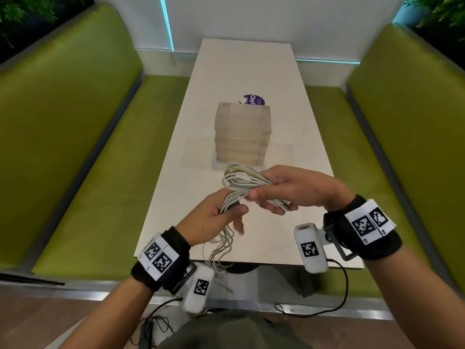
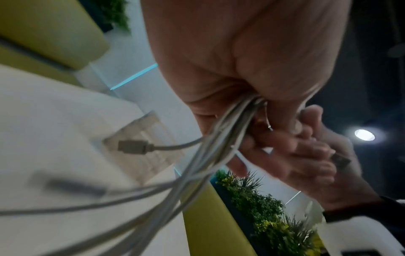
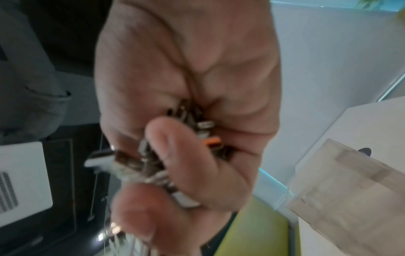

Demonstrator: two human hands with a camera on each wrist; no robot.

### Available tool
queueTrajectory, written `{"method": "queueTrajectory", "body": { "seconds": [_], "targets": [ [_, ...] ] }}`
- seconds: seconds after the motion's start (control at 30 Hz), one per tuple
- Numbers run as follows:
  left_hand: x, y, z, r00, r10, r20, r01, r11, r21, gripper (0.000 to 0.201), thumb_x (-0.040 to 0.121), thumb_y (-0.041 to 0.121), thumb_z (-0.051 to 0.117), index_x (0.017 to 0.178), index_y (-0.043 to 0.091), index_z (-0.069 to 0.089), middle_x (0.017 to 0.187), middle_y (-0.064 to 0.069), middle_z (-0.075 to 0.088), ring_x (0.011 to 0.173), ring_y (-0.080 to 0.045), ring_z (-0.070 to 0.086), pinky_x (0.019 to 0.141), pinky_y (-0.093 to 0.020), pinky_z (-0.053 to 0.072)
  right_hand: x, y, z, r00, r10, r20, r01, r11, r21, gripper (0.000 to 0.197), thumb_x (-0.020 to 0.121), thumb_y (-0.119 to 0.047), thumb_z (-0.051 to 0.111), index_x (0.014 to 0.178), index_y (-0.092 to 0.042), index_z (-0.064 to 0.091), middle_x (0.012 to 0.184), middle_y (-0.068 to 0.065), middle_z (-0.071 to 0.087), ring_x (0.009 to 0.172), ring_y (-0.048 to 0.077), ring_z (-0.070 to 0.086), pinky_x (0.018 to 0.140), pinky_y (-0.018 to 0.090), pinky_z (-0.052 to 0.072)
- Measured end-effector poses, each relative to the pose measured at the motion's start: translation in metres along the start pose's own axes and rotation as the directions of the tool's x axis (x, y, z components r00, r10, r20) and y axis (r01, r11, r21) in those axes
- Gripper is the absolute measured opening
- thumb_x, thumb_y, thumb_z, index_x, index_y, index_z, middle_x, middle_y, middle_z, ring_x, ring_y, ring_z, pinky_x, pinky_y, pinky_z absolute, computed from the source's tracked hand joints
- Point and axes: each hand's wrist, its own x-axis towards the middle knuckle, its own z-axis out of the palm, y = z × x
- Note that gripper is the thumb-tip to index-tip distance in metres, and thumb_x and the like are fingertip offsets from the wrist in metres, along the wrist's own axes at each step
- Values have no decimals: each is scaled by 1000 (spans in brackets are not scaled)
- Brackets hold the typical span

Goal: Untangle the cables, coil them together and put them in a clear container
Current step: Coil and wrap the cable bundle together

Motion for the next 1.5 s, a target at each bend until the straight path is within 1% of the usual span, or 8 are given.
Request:
{"method": "queueTrajectory", "body": {
  "seconds": [0.17, 0.33, 0.5, 0.63, 0.83, 1.03, 1.4, 1.5],
  "targets": [
    [-7, -5, 11, 980, -79, -183, 20, 952, -306, 41, 86, 59, 52, 79, 20, 62, 51, 6, 43, 41, -13, 38, 44, -22, 35, -4, 5, 3, 984, -19, -177, 39, 993, 110, 23, 96, -25, 51, 78, -12, 53, 60, 5, 53, 52, 21, 46, 39, 22, 34],
    [11, 12, 22, 871, -111, -479, -119, 898, -424, 46, 98, 38, 31, 114, 7, 61, 95, -16, 72, 84, -30, 68, 74, -40, 57, 21, 19, 44, 939, 1, -345, -3, 1000, -5, 21, 97, -24, 50, 77, -30, 52, 63, -3, 54, 47, 3, 50, 45, 15, 39],
    [11, 17, 24, 885, -228, -406, -54, 816, -576, 57, 101, 43, 20, 127, 5, 54, 115, -4, 70, 100, -11, 68, 71, -20, 54, 38, 28, 67, 916, 7, -402, -91, 978, -189, 13, 98, -36, 42, 99, -26, 50, 80, 4, 66, 66, 17, 64, 68, 36, 53],
    [11, 19, 17, 897, -226, -379, -37, 818, -575, 87, 73, 77, 46, 123, 6, 52, 112, -11, 70, 102, -25, 67, 77, -38, 57, 42, 22, 73, 928, 54, -370, -140, 968, -210, 19, 99, -35, 36, 91, -21, 45, 81, 5, 63, 70, 24, 66, 74, 42, 52],
    [14, 21, 18, 843, -269, -466, -66, 808, -585, 26, 75, 25, 76, 88, 9, 60, 69, -8, 65, 103, -32, 67, 85, -35, 55, 37, 12, 69, 978, 100, -182, -134, 973, -188, 21, 100, -35, 37, 89, -22, 49, 77, 1, 58, 66, 17, 56, 65, 31, 47],
    [13, 20, 21, 854, -318, -412, -29, 761, -648, 19, 80, 27, 68, 85, 10, 60, 84, -8, 71, 108, -21, 66, 81, -36, 52, 38, 18, 67, 979, -23, -203, 23, 1000, -3, 38, 88, -15, 63, 124, -9, 51, 107, 5, 62, 92, 12, 60, 77, 28, 52],
    [2, 28, -5, 953, -154, -263, 44, 923, -382, 29, 78, 17, 75, 106, 20, 68, 63, -4, 66, 82, -41, 68, 56, -43, 46, 37, 30, 77, 999, -43, -24, 49, 943, 331, 7, 95, -7, 52, 97, -2, 56, 70, 3, 60, 67, 21, 57, 66, 23, 48],
    [5, 27, -2, 949, -135, -286, 36, 944, -328, 16, 76, 23, 76, 82, 13, 66, 49, -2, 52, 59, -32, 62, 63, -54, 49, 38, 32, 82, 994, -102, -23, 103, 910, 402, 11, 95, -18, 48, 90, -10, 51, 66, 4, 55, 60, 23, 53, 61, 29, 46]
  ]
}}
